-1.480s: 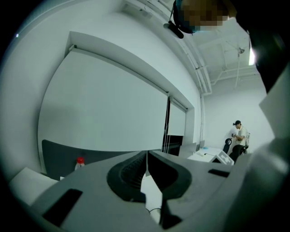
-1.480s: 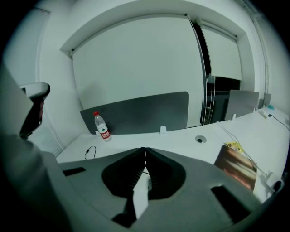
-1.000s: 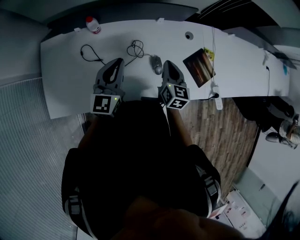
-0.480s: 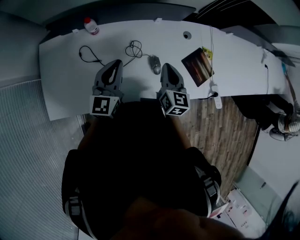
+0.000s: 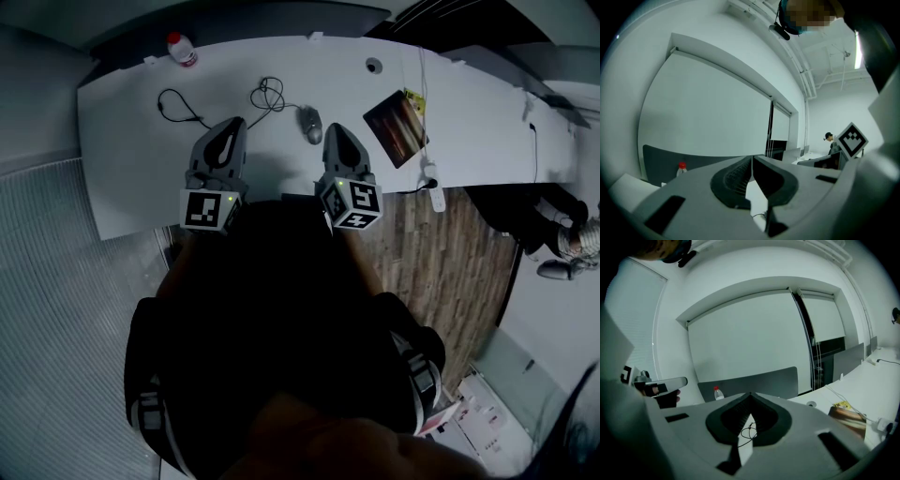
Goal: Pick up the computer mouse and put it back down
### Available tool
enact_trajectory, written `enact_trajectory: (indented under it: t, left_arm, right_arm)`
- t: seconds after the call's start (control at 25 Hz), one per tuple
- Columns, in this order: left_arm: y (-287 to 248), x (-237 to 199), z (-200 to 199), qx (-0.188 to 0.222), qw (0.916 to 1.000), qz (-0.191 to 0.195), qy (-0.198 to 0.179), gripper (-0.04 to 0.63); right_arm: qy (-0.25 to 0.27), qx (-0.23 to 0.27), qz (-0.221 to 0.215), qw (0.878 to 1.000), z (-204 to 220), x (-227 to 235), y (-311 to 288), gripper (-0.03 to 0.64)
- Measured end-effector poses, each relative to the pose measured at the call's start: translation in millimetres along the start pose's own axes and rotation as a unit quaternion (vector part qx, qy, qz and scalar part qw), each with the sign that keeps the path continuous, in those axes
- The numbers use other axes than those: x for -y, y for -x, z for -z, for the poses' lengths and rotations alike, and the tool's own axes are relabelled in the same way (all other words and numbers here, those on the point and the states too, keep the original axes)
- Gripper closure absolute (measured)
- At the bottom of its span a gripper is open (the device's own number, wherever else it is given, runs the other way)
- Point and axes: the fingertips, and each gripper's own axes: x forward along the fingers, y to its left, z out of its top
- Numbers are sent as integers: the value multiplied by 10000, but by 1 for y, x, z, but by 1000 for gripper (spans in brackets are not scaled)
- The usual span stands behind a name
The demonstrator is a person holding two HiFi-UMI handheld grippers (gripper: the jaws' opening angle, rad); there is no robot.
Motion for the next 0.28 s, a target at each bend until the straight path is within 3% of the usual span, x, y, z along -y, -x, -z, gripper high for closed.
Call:
enact_trajectory:
  t: [0.28]
  left_arm:
    - [7, -1, 2, 5, 10000, -9, 31, 583]
  right_arm:
    - [-3, -10, 18, 10000, 3, -3, 4, 617]
